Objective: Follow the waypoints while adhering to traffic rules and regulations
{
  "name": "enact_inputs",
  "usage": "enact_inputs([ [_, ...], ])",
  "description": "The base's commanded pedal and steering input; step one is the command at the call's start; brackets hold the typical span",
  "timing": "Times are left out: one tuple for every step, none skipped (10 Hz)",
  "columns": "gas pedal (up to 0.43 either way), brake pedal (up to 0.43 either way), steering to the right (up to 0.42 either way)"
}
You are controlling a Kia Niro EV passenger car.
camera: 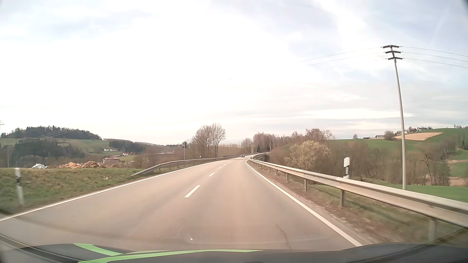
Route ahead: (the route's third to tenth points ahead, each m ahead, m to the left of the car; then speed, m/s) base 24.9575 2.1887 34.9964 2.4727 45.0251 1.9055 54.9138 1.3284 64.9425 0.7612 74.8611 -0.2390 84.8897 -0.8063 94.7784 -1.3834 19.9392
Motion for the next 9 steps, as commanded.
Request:
enact_inputs([
  [0.177, 0.0, 0.004],
  [0.177, 0.0, 0.004],
  [0.177, 0.0, 0.004],
  [0.177, 0.0, 0.003],
  [0.177, 0.0, 0.003],
  [0.177, 0.0, 0.003],
  [0.177, 0.0, 0.002],
  [0.177, 0.0, 0.001],
  [0.177, 0.0, 0.001],
])
